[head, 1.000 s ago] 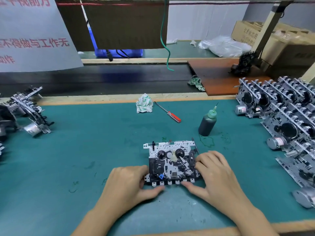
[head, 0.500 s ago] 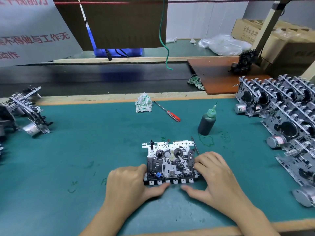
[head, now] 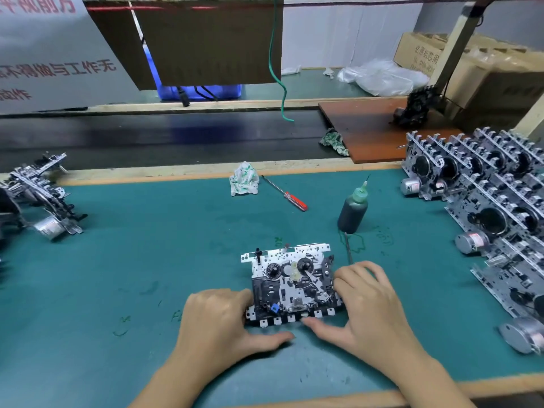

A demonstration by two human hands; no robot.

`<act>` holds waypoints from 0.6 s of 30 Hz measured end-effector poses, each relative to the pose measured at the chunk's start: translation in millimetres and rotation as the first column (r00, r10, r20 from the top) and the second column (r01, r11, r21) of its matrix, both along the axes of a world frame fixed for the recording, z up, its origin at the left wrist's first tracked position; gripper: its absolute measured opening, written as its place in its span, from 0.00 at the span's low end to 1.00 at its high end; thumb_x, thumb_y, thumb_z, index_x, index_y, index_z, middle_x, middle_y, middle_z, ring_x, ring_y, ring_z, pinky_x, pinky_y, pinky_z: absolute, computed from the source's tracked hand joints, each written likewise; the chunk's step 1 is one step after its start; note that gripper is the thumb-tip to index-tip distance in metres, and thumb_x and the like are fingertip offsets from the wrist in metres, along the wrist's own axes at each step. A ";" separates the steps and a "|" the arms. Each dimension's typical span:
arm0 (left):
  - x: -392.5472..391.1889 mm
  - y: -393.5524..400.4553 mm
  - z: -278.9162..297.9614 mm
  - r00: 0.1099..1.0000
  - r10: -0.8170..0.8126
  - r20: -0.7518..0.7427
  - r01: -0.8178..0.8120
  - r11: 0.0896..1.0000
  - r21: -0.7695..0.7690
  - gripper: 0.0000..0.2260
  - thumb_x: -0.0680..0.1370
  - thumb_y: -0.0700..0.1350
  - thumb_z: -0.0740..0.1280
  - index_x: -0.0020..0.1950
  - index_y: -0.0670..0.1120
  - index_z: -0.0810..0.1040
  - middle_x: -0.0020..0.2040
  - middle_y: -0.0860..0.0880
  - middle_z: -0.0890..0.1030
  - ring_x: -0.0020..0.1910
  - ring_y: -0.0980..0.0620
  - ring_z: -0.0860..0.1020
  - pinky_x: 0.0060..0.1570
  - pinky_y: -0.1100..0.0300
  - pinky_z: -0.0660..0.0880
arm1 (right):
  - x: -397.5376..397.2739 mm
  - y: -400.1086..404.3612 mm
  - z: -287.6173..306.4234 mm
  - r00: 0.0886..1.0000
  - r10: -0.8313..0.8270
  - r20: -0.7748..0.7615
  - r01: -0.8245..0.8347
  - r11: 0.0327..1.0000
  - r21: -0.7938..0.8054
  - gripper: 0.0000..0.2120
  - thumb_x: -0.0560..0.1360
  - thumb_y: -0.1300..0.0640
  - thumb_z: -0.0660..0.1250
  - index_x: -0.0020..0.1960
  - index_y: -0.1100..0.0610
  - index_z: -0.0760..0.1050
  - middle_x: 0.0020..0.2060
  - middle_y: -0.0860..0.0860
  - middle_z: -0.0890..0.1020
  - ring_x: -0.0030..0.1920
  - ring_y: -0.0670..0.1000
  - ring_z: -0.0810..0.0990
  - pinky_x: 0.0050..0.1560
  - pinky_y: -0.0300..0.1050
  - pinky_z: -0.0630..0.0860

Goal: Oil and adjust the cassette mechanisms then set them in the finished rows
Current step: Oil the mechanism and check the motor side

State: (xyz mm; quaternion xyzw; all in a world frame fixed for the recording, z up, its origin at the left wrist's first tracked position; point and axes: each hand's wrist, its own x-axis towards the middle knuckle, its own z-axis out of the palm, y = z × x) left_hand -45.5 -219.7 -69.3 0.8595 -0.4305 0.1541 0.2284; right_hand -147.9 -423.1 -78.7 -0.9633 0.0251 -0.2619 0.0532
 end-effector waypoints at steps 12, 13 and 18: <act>-3.8 -2.4 -5.0 0.981 0.185 -0.063 -0.185 0.983 0.016 0.28 0.60 0.70 0.62 0.22 0.45 0.65 0.16 0.50 0.65 0.16 0.48 0.67 0.18 0.63 0.62 | -3.2 -2.9 2.2 0.993 0.114 -0.014 -0.113 0.991 0.069 0.24 0.65 0.36 0.68 0.32 0.57 0.72 0.36 0.48 0.74 0.38 0.52 0.72 0.51 0.44 0.68; -1.6 -0.8 -5.3 0.989 0.141 -0.055 -0.140 0.990 0.013 0.28 0.60 0.71 0.62 0.23 0.45 0.65 0.17 0.51 0.65 0.16 0.49 0.67 0.18 0.63 0.62 | -3.9 -2.1 1.2 0.996 0.092 0.000 -0.092 0.994 0.062 0.23 0.65 0.36 0.67 0.32 0.58 0.73 0.37 0.49 0.75 0.39 0.51 0.71 0.50 0.43 0.67; 4.7 7.5 -4.7 0.999 -0.038 -0.028 0.040 0.998 0.047 0.25 0.64 0.68 0.63 0.25 0.48 0.65 0.18 0.54 0.66 0.17 0.54 0.67 0.18 0.67 0.63 | -4.2 -4.6 -1.8 1.000 0.011 -0.009 -0.011 1.000 0.012 0.24 0.69 0.36 0.62 0.34 0.58 0.74 0.37 0.49 0.75 0.38 0.52 0.71 0.50 0.44 0.66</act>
